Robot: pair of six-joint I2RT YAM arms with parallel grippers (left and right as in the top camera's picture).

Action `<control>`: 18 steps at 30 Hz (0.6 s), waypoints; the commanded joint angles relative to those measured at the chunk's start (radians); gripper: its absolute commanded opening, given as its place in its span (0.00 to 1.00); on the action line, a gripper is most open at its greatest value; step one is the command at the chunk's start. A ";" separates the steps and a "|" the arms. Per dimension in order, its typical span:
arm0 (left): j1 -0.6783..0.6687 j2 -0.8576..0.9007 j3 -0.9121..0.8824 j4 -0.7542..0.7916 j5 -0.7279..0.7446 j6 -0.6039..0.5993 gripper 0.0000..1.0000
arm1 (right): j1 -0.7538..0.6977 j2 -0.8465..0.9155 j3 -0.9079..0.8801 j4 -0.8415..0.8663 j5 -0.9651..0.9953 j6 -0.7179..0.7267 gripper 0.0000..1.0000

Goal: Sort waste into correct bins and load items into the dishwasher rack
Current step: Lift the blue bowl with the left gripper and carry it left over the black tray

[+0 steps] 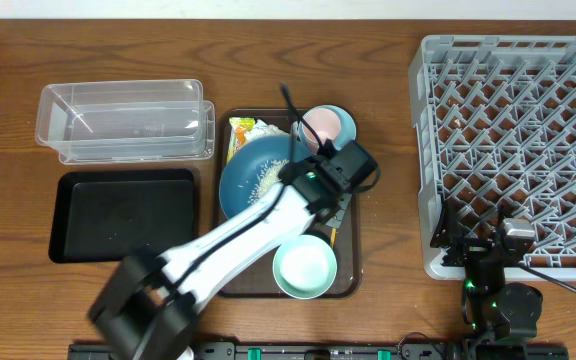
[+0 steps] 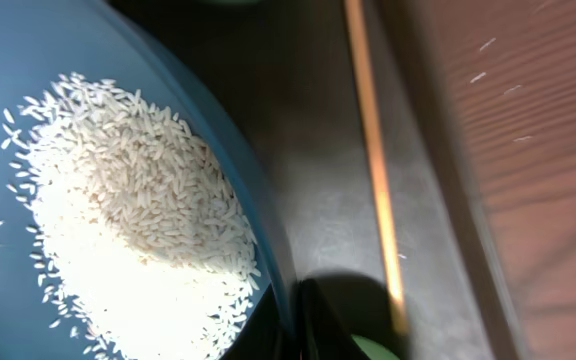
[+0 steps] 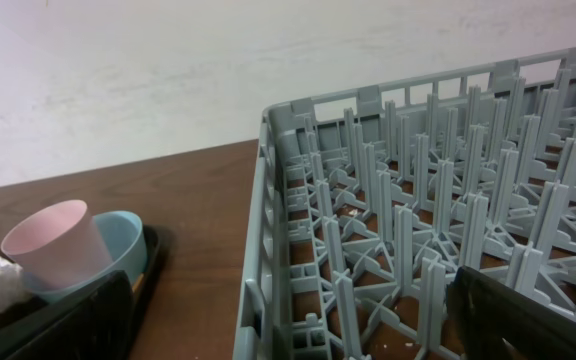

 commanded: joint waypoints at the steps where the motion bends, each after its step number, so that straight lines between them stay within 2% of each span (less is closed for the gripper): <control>1: -0.001 -0.108 0.024 -0.029 -0.014 -0.006 0.06 | 0.001 -0.007 -0.002 -0.004 -0.003 -0.014 0.99; 7: 0.013 -0.248 0.024 -0.093 -0.013 -0.014 0.06 | 0.001 -0.007 -0.002 -0.004 -0.003 -0.014 0.99; 13: 0.096 -0.364 0.024 -0.139 -0.003 -0.031 0.06 | 0.001 -0.007 -0.002 -0.004 -0.003 -0.014 0.99; 18: 0.257 -0.433 0.024 -0.155 0.151 -0.022 0.06 | 0.001 -0.007 -0.002 -0.004 -0.003 -0.014 0.99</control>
